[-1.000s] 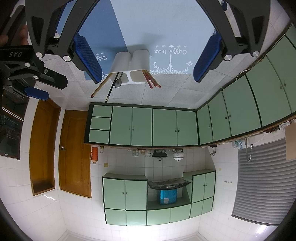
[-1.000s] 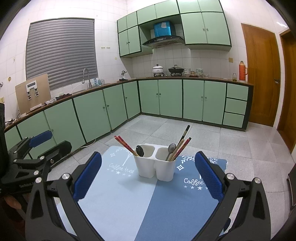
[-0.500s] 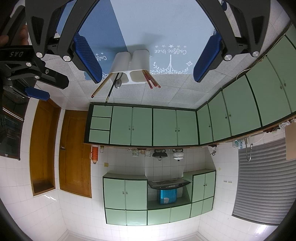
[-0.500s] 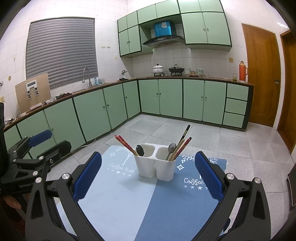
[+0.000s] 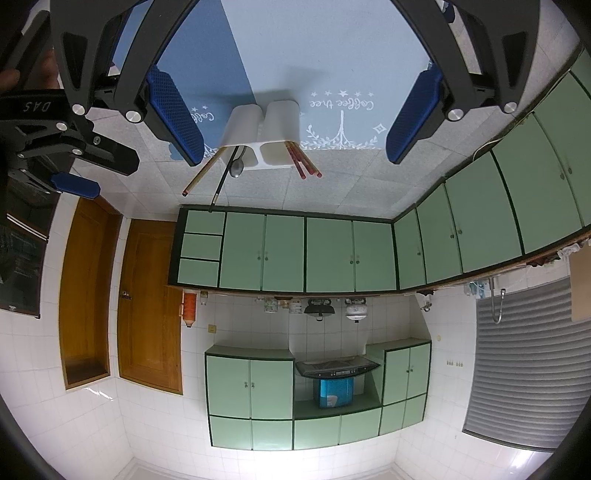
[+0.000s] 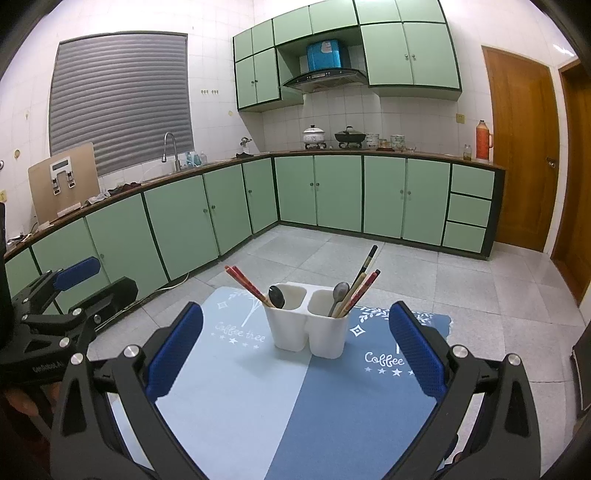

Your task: Organize utensils

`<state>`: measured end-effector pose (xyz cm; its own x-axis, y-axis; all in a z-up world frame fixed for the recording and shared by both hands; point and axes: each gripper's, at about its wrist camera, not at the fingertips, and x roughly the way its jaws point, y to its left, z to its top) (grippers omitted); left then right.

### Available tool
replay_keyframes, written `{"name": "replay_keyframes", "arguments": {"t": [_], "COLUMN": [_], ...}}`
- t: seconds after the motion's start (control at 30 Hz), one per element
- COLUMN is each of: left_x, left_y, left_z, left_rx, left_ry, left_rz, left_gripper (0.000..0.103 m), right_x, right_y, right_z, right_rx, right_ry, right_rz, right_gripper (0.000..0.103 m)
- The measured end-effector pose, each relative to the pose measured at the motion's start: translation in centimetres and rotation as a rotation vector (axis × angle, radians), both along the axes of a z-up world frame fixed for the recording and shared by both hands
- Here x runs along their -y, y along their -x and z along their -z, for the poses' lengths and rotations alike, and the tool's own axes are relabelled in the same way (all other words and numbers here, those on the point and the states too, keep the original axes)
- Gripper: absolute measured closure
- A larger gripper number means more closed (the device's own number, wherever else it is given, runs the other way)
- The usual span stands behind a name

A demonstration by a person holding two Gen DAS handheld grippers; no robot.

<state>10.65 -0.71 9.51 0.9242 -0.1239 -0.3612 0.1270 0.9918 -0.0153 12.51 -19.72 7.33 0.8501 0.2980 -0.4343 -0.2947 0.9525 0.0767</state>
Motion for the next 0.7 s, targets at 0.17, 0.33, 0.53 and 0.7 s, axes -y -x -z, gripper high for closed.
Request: {"name": "replay_keyframes", "arguments": {"t": [0.17,0.33,0.53,0.7], "left_x": [-0.01,0.05,0.06,0.16], "left_y": [-0.06,-0.15,-0.23,-0.29], "left_z": [0.04,0.31,0.3,0.52], "left_rx": [-0.001,-0.006,-0.009,-0.008], "left_ry": [0.005,0.009,0.014,0.015], "left_rz": [0.003,0.005,0.002,-0.002], "left_gripper": [0.006,0.006,0.006,0.006], "right_x": [0.0,0.2,0.62,0.64], "right_y": [0.0,-0.07,-0.1,-0.21], "right_z": [-0.01,0.11,0.4,0.48], "right_rx": [0.0,-0.004,-0.008,-0.01], "right_ry": [0.0,0.0,0.0,0.002], "right_rz": [0.0,0.001,0.006,0.006], "right_gripper": [0.005,0.005,0.005,0.005]}}
